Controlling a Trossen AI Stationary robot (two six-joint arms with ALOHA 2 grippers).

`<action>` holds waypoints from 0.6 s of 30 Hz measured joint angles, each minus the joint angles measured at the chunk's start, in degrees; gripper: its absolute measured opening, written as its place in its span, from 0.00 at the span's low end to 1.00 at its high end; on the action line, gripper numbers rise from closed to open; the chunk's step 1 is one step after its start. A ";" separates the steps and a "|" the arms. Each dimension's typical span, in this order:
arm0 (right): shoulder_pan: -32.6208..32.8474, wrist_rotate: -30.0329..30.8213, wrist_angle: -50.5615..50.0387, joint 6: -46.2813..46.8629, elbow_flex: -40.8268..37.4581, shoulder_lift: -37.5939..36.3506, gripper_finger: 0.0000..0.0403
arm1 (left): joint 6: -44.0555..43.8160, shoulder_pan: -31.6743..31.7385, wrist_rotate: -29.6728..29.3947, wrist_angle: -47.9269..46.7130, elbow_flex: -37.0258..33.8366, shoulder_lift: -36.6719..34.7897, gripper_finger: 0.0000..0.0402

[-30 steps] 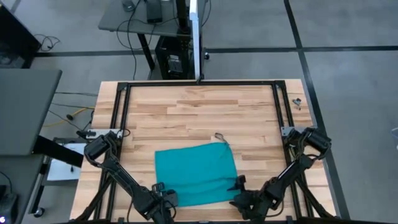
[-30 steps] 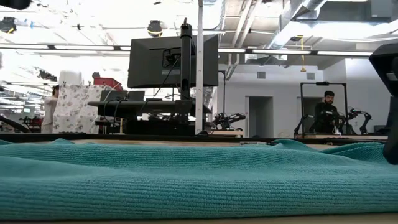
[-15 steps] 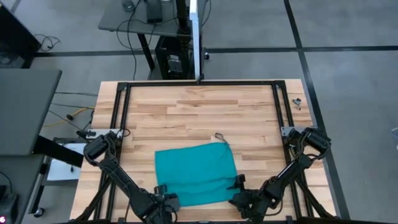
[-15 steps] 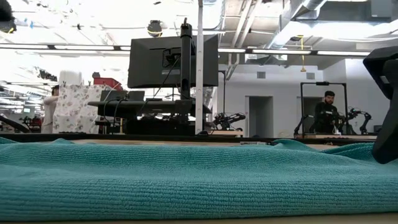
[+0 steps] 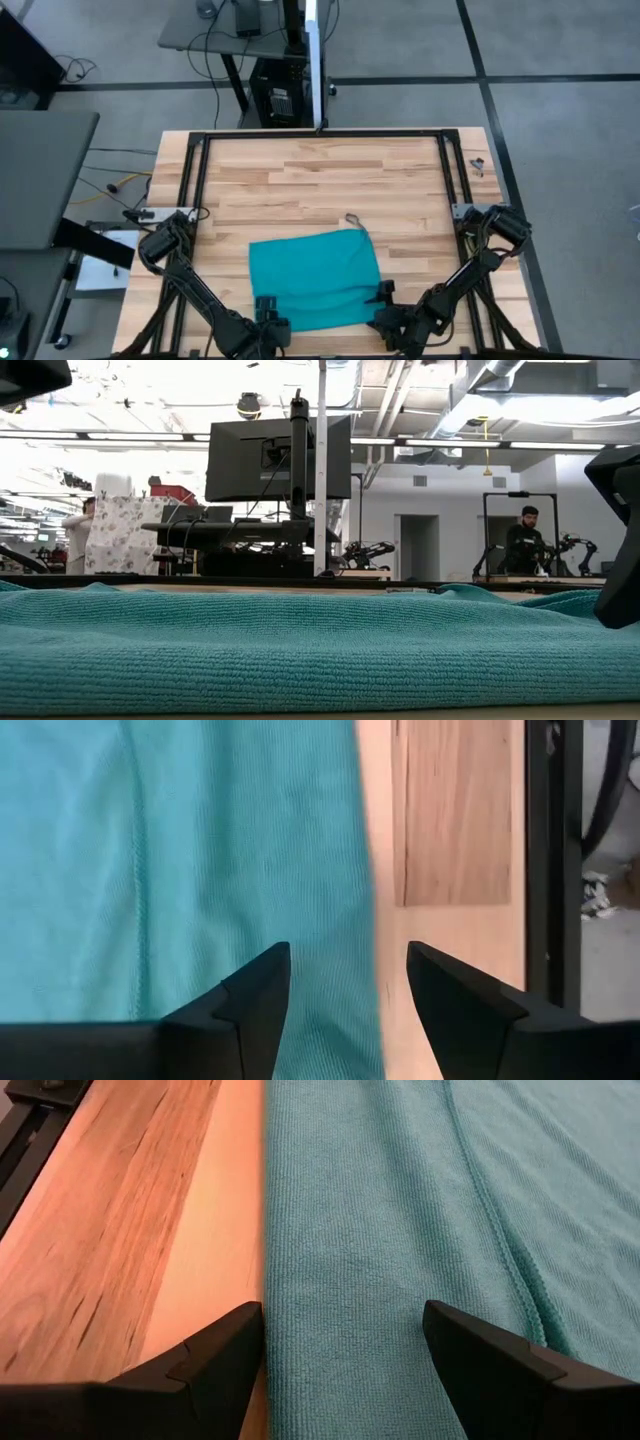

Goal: Roll towel
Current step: Roll the blue towel

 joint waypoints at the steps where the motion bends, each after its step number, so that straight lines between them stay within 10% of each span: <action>1: -0.04 0.02 -0.01 0.00 -0.02 0.00 0.67 | 0.32 -0.09 -0.30 -0.01 -0.58 0.00 0.46; 18: -0.43 -0.37 -0.48 -0.90 0.03 0.04 0.67 | -2.80 -0.26 1.02 7.75 -8.02 -0.19 0.46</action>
